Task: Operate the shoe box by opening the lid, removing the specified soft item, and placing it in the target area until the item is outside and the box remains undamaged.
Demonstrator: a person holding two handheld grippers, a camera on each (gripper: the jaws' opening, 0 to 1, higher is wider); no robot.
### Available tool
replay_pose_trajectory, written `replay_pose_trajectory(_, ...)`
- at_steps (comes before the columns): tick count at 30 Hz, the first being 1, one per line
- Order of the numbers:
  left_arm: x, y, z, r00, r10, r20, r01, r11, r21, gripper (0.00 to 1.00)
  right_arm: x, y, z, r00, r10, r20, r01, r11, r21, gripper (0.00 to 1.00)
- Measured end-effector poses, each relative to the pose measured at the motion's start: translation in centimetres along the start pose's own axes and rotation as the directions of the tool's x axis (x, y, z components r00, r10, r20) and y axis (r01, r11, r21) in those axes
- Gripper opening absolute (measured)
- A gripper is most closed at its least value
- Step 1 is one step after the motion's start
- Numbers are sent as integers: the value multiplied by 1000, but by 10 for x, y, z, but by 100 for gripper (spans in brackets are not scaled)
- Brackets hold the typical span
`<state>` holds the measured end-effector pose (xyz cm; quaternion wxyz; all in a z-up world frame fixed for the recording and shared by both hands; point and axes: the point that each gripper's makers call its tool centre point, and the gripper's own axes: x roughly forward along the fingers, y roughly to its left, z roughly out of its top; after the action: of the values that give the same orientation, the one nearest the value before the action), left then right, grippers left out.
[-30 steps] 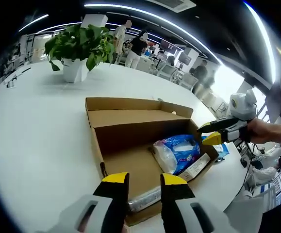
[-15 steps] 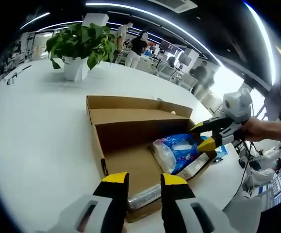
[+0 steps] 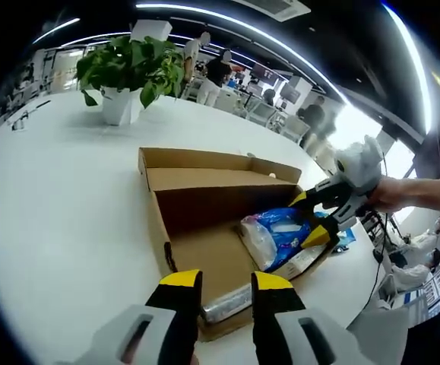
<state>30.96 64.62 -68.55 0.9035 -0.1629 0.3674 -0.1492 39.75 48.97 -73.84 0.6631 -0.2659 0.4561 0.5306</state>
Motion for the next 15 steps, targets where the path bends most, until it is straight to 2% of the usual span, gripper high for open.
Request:
replay_pose_trajectory(8,-1,-1,4,1000,1,2,-1,1000,15,26,12,-3,3,999,13,-31,-14,999,-39,61)
replay_pose_trajectory(13,-1,-3,5,1000,-4,5,4,1000,14,27,17,-5,0,998,7,-59,-11,997,-71,60)
replay_pose_trajectory(15,0,-5,6,1000,-9,3,8,1000,19,27,19,-12,-1,997,-17,-70,9,994,-112,60)
